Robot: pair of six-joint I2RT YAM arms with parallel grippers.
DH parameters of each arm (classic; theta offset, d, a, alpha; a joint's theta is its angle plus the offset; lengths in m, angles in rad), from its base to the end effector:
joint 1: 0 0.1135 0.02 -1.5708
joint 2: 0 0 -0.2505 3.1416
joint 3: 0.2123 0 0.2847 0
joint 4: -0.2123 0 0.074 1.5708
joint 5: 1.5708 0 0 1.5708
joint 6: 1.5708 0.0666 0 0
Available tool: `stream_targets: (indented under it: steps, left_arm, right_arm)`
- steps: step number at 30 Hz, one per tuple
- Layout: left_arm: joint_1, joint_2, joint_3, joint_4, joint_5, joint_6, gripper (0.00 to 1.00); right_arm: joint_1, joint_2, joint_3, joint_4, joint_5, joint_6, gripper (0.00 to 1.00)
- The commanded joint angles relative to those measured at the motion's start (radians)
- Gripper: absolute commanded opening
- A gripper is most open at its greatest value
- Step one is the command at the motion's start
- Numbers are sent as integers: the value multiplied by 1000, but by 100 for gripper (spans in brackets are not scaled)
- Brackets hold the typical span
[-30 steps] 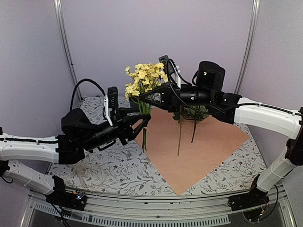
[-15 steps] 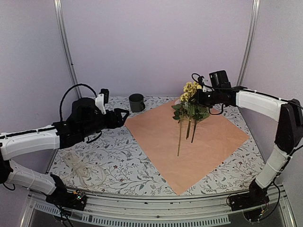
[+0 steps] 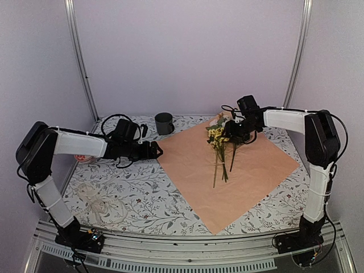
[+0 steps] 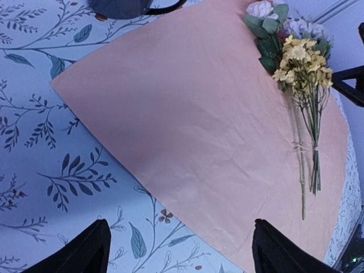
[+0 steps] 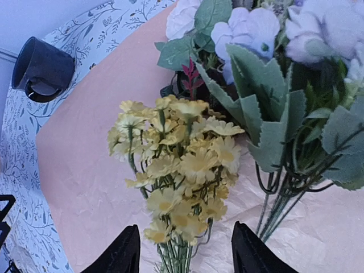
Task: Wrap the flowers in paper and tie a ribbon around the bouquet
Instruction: Place the fake flower on the flattened wrapping paper, then adjust the flattened wrapping paper at the center of the board.
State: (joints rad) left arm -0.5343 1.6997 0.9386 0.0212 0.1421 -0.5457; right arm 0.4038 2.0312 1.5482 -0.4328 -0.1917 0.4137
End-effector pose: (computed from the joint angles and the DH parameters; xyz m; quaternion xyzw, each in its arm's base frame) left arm 0.3381 -0.2110 0.1191 0.0235 0.9128 -0.2627 0.3119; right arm 0.4461 0.2044 0.1513 -0.0261 0.9426 0.2104 0.2578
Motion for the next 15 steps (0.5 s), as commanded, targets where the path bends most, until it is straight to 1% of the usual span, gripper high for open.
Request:
stream_targets:
  steps: [1, 5, 8, 9, 10, 12, 13, 15]
  left_arm:
    - [66, 102, 95, -11, 86, 36, 87]
    - [97, 199, 154, -24, 109, 26, 87]
    - [113, 247, 188, -34, 113, 21, 88]
    - [115, 256, 209, -41, 115, 23, 89]
    - [116, 298, 227, -50, 117, 25, 91]
    - [115, 337, 256, -58, 140, 20, 91]
    - [114, 355, 265, -56, 163, 11, 95]
    - [105, 378, 268, -36, 207, -8, 95]
  right_arm:
    - [-4, -127, -10, -63, 128, -51, 60]
    - [-39, -217, -121, -84, 184, -77, 66]
    - [-131, -266, -221, -79, 197, -81, 68]
    - [-165, -275, -251, -76, 193, -83, 68]
    - [-201, -283, -275, -69, 184, -89, 69]
    - [-262, -280, -318, -54, 155, -106, 70]
    - [-291, -262, -328, -48, 131, -111, 70]
    - [-336, -218, -348, -39, 71, -132, 70]
